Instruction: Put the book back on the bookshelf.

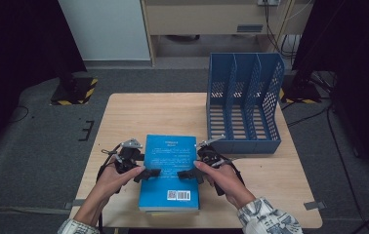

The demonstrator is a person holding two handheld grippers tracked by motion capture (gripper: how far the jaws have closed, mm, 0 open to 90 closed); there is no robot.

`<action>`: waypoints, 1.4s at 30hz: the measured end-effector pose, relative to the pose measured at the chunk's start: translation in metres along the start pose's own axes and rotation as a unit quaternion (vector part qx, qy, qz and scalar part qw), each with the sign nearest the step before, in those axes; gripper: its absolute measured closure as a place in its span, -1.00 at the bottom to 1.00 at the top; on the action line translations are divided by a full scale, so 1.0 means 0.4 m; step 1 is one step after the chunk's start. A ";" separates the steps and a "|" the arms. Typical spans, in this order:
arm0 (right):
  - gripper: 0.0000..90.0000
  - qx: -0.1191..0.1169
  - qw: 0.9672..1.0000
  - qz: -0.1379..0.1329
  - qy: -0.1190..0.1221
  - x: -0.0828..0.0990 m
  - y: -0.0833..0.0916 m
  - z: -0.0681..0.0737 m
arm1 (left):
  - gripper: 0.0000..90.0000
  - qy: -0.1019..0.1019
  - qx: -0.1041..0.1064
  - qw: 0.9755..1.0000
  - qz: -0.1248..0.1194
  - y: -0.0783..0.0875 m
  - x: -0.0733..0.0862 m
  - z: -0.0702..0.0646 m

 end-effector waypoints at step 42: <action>-0.70 0.052 0.995 0.008 0.082 -0.099 0.040 0.025 | 0.55 0.033 -0.041 0.998 -0.019 0.078 -0.081 0.050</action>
Point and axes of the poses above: each handheld gripper's, and its own axes: y roughly backward along the jaws, x roughly out of its underside, z roughly to its left, the point moved 7 cm from there along -y, roughly forward along the jaws, and after that the axes turned 9 degrees about -z, right-handed, at the moved point
